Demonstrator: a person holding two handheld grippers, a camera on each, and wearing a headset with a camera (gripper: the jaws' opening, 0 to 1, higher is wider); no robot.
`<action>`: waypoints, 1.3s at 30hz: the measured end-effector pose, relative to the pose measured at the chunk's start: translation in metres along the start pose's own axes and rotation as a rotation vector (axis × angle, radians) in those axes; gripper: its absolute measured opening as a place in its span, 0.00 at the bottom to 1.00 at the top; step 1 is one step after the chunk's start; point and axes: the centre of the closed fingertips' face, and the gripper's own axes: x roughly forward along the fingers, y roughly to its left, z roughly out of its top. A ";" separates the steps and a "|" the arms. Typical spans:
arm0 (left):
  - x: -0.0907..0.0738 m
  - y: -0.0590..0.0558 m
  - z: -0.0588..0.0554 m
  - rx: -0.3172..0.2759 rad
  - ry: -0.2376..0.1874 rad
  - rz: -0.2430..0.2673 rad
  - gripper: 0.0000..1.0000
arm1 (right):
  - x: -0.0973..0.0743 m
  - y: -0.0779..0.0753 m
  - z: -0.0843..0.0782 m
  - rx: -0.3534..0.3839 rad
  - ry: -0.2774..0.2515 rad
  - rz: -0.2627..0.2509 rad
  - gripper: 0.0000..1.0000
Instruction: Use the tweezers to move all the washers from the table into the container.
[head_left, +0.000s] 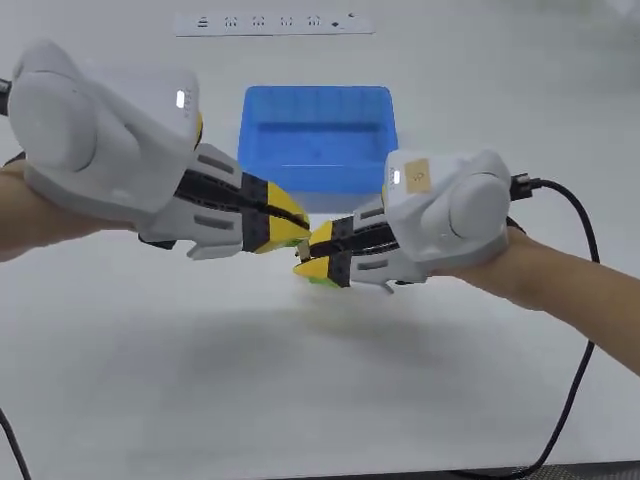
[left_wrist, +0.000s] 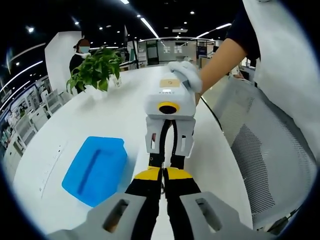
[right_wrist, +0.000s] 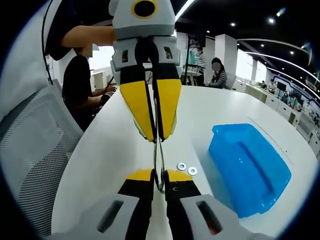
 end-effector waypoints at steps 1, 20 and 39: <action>0.000 0.001 0.000 -0.015 -0.003 0.000 0.06 | 0.000 0.000 0.000 0.010 0.000 0.001 0.08; -0.032 -0.001 0.019 -0.078 -0.133 0.119 0.06 | -0.008 0.007 0.034 -0.021 -0.011 -0.010 0.09; -0.051 0.004 0.032 -0.079 -0.212 0.170 0.20 | -0.013 0.005 0.049 -0.049 -0.010 -0.029 0.09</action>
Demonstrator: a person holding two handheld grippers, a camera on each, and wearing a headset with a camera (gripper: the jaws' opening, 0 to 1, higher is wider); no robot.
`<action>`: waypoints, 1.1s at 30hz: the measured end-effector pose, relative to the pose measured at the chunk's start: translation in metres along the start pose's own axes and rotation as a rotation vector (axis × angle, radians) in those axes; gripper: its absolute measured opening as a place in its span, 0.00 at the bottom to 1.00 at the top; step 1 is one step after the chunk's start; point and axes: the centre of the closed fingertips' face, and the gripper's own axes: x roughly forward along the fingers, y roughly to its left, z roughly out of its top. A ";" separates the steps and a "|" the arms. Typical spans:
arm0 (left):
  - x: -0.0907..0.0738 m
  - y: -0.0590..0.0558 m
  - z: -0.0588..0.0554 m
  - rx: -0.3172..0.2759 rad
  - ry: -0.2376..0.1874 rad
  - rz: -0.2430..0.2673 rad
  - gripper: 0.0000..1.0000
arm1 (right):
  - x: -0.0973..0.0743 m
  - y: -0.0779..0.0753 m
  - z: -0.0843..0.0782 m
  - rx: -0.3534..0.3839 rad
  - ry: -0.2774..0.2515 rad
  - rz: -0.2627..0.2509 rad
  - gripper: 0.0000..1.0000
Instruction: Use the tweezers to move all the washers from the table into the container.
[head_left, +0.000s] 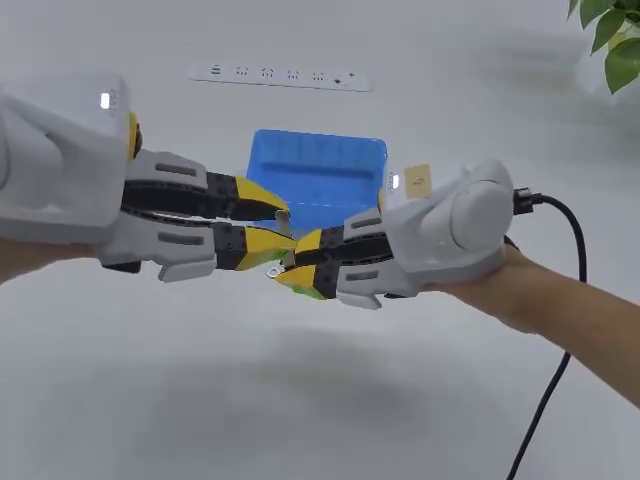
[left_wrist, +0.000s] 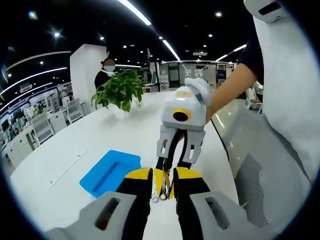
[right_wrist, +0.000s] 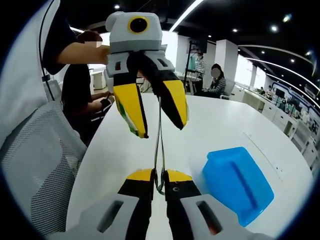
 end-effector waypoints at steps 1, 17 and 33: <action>-0.001 0.002 0.001 0.001 -0.007 0.008 0.23 | -0.001 -0.002 0.001 0.004 -0.004 -0.004 0.09; -0.052 0.026 -0.018 -0.094 -0.054 0.198 0.41 | -0.023 -0.052 0.027 0.002 -0.057 -0.101 0.09; -0.070 0.028 -0.051 -0.155 -0.045 0.323 0.60 | -0.034 -0.117 0.030 0.035 -0.094 -0.202 0.09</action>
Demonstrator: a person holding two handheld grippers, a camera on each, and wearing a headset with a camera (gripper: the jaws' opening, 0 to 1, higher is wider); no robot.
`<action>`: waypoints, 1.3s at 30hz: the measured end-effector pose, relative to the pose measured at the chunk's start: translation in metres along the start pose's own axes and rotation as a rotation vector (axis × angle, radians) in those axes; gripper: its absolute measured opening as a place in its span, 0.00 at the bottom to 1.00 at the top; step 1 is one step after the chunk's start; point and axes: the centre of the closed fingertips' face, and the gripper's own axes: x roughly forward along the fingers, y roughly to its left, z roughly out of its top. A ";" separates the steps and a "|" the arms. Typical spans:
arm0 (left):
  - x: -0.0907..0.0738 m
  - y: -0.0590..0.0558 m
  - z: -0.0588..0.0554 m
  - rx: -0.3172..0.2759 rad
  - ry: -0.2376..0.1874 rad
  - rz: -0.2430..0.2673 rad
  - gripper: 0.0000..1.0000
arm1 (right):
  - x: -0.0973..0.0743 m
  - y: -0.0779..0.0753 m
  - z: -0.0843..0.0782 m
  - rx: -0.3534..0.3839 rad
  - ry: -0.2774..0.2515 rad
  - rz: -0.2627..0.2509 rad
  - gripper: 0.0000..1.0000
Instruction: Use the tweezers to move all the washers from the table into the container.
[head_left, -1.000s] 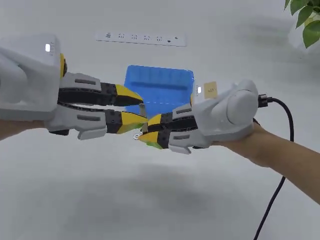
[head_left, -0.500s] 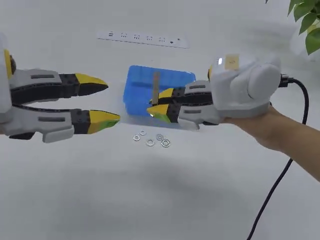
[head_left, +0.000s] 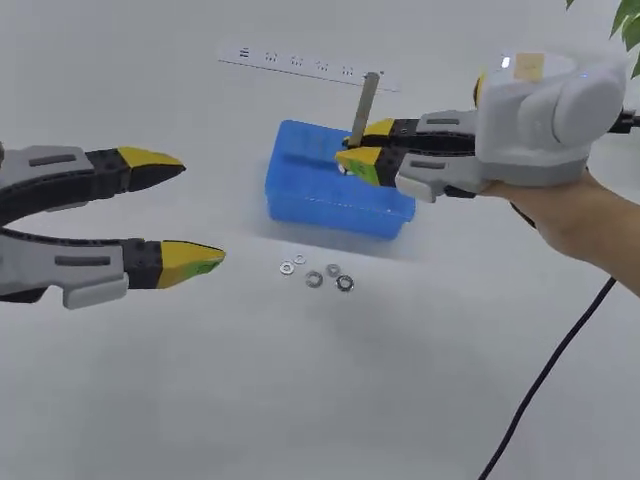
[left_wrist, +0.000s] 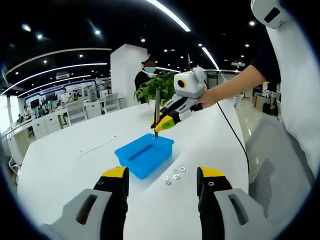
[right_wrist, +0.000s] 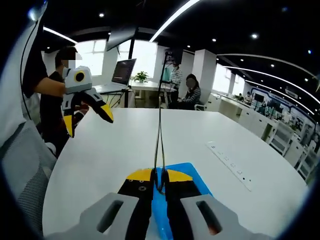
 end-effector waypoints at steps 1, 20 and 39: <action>0.000 0.001 -0.001 -0.006 0.000 0.007 0.61 | 0.001 -0.004 -0.002 0.006 0.000 -0.006 0.09; -0.021 0.017 -0.008 -0.026 0.028 0.142 0.96 | 0.058 -0.039 -0.057 0.102 0.021 -0.022 0.09; -0.023 0.014 -0.011 -0.061 0.058 0.132 0.99 | 0.061 -0.038 -0.077 0.089 0.052 0.017 0.10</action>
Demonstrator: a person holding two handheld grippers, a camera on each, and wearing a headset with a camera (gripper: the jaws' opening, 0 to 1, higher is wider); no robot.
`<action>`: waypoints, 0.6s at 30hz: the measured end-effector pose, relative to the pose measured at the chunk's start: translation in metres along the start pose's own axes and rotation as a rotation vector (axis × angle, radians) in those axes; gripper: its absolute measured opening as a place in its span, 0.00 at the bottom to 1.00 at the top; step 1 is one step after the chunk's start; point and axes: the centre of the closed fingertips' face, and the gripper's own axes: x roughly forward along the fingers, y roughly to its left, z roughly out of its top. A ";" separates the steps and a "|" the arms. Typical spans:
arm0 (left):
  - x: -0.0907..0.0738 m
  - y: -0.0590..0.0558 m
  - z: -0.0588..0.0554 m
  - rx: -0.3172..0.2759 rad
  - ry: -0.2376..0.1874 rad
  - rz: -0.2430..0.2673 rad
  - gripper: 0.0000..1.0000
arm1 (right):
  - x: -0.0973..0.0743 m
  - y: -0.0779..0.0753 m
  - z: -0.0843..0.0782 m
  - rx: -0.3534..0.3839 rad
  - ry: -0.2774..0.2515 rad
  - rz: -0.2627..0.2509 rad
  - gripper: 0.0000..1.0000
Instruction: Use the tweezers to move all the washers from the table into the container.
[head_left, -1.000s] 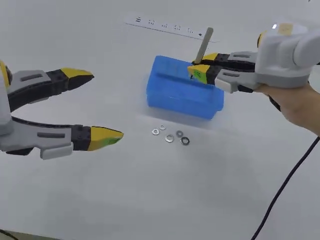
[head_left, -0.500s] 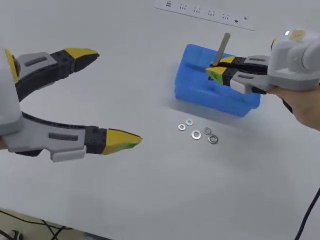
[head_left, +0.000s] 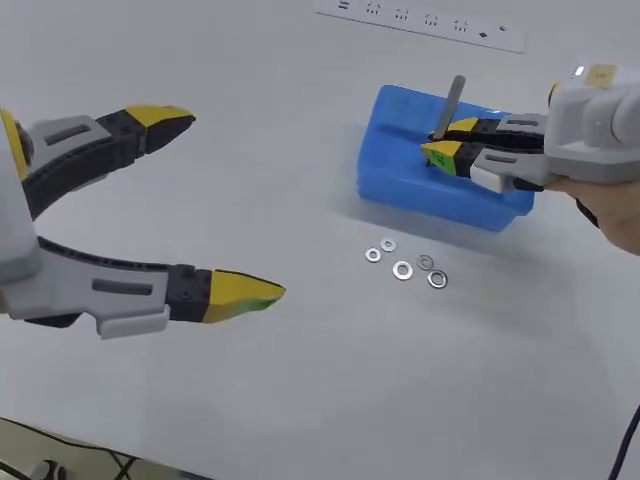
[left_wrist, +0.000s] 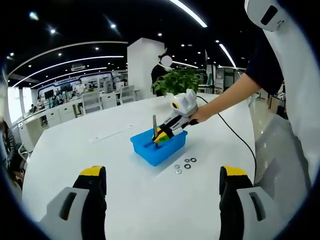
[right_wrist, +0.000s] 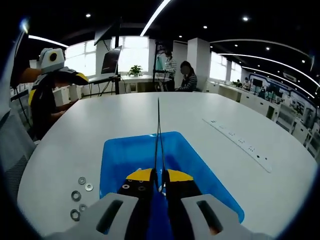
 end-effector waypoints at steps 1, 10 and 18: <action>0.000 -0.001 0.000 0.000 0.001 -0.004 0.99 | 0.000 0.000 0.000 0.002 -0.001 0.000 0.10; 0.002 -0.004 0.006 0.002 -0.009 -0.010 0.99 | -0.003 -0.004 0.002 0.009 -0.008 -0.016 0.10; 0.014 0.021 0.030 -0.014 -0.088 0.017 0.95 | -0.016 0.002 0.017 -0.016 -0.018 -0.035 0.08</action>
